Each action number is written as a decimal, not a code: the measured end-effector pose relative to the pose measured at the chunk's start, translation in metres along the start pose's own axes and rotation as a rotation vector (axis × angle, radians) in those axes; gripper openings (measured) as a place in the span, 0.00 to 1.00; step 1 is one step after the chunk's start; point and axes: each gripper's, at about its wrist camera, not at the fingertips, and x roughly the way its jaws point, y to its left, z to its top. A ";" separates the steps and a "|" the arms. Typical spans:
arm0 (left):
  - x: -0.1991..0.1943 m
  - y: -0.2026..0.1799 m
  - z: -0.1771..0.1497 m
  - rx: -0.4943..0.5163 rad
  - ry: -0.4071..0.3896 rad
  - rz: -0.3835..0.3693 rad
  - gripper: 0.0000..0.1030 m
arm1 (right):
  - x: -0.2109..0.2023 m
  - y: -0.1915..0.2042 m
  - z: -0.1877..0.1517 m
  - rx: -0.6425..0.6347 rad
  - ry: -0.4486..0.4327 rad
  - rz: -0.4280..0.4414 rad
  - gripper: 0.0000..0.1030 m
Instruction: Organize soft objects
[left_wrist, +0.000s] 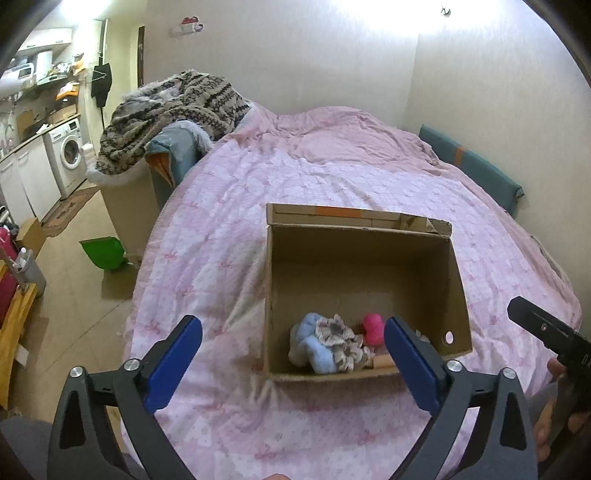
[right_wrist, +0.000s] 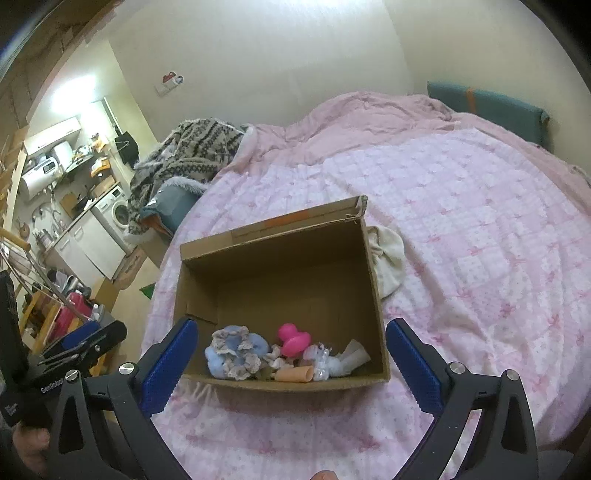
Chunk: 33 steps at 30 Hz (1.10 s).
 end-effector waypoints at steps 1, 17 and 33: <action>-0.001 0.001 -0.002 0.000 -0.002 0.004 0.98 | -0.002 0.001 -0.003 -0.006 -0.002 -0.006 1.00; 0.021 0.000 -0.037 -0.011 0.046 0.015 0.98 | 0.021 -0.004 -0.039 -0.013 0.043 -0.068 1.00; 0.025 0.001 -0.038 -0.026 0.076 -0.019 0.98 | 0.025 0.008 -0.044 -0.092 0.046 -0.106 1.00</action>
